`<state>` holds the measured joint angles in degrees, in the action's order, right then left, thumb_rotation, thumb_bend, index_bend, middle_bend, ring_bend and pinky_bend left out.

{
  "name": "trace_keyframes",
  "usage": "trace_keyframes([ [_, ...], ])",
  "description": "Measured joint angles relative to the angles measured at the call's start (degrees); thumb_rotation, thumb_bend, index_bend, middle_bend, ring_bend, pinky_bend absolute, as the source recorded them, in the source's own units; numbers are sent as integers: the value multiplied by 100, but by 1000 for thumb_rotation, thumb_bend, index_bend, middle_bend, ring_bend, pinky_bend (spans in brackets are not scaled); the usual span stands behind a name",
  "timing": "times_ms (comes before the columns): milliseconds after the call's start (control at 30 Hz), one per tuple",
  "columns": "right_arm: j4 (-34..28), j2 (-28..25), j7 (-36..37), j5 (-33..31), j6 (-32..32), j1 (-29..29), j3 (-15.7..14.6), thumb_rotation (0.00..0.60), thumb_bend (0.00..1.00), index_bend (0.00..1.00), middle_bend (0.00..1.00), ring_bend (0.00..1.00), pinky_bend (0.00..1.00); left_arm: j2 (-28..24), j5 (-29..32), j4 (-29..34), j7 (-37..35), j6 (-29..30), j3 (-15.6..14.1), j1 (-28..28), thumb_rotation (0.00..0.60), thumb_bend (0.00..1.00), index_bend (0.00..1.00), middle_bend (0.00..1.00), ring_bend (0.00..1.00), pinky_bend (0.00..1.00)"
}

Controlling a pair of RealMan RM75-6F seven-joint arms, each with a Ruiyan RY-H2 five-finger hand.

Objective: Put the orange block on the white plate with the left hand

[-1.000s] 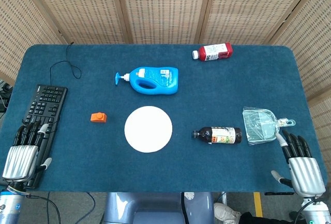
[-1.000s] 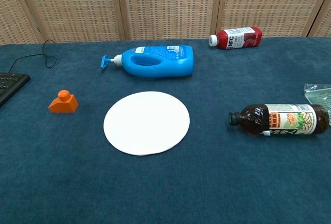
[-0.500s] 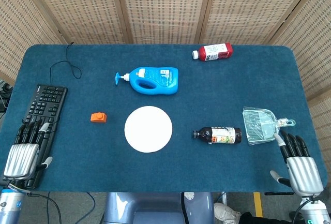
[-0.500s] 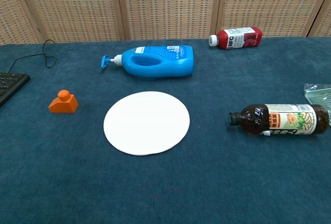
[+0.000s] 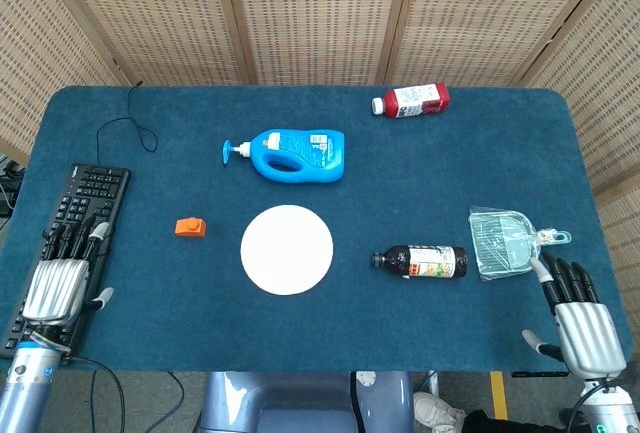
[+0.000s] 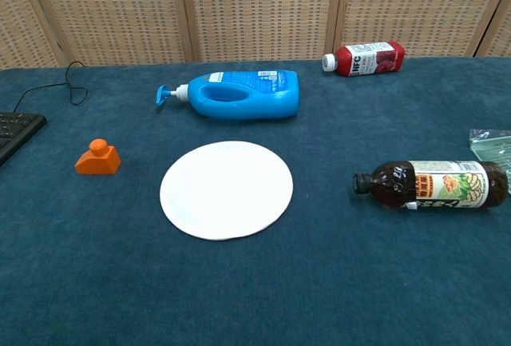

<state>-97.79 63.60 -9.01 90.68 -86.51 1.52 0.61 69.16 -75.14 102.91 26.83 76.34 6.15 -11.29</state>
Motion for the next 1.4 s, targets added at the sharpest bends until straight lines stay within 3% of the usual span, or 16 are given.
trace_keyframes([
  [333, -21, -30, 40, -64, 66, 18, 6, 600, 0, 0, 0, 0, 0, -158, 1431, -245, 66, -1558, 612, -1033, 600, 247, 7, 0, 0, 0],
  [567, -10, -45, 86, -126, 138, 44, 17, 600, 0, 0, 0, 0, 0, -38, 2427, -728, 349, -2289, 880, -1828, 600, 253, 93, 0, 0, 0],
  [1000, 16, -59, 166, -227, 228, 88, 46, 600, 0, 0, 0, 0, 0, 720, 3955, -1555, 1370, -2703, 646, -2889, 600, 260, 189, 0, 0, 0],
  [1400, 14, -99, 280, -272, 276, 108, 51, 600, 0, 0, 0, 0, 0, 1183, 4349, -1863, 1419, -2573, 488, -3267, 600, 271, 230, 0, 0, 0],
])
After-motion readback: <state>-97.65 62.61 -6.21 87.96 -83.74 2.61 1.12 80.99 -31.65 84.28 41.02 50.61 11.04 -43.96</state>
